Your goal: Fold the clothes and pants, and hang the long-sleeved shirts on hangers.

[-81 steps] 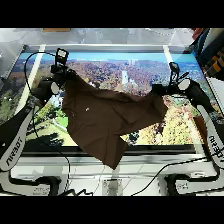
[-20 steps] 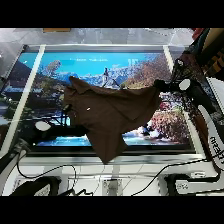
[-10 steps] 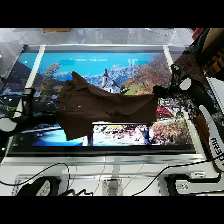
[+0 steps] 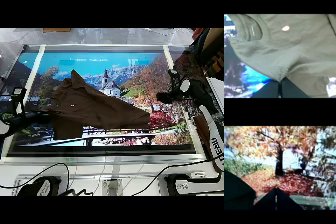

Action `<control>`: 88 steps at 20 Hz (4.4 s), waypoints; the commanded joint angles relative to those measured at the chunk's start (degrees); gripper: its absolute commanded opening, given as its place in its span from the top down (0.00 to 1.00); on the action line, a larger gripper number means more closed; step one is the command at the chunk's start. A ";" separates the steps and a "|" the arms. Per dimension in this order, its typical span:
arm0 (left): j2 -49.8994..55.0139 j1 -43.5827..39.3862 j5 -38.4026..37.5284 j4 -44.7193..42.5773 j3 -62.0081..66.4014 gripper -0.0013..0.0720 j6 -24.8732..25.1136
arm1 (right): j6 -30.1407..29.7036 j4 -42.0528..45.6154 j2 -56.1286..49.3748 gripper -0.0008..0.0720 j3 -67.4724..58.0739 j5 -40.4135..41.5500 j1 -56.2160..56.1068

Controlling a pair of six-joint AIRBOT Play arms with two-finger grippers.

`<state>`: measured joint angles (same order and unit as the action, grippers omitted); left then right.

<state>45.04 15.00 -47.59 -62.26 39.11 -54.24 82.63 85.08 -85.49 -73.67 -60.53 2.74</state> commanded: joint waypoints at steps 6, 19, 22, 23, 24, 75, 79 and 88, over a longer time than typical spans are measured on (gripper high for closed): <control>-0.04 0.09 0.04 -0.11 0.07 0.97 0.00 | -26.80 -32.30 1.33 0.98 13.86 -19.87 12.72; -0.04 0.09 0.04 -0.11 0.07 0.97 0.00 | -17.57 -41.99 -1.38 0.62 27.41 -2.80 9.07; -0.04 0.09 0.04 -0.11 0.07 0.97 0.02 | -17.55 -38.16 -1.46 0.50 27.41 -2.89 9.07; -0.04 0.09 0.04 -0.11 0.07 0.97 0.00 | -17.57 -37.68 -1.46 0.50 27.41 -2.84 9.07; -0.04 0.09 0.04 -0.11 0.07 0.97 0.00 | -17.59 -37.59 -1.46 0.50 27.41 -2.80 9.07; -30.62 0.09 47.65 4.48 15.87 0.97 -0.02 | -18.56 -39.82 39.23 0.97 -27.04 0.20 5.60; -35.67 0.09 52.81 4.44 15.89 0.97 -1.97 | -18.58 -38.71 47.60 0.97 -29.44 8.57 5.60; -26.43 0.07 47.67 4.46 15.89 0.97 -16.55 | -18.56 -34.62 43.41 0.97 -29.00 0.66 5.60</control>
<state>14.11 15.09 3.36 -57.74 54.96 -66.87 64.03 49.45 -39.22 -102.83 -55.31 8.36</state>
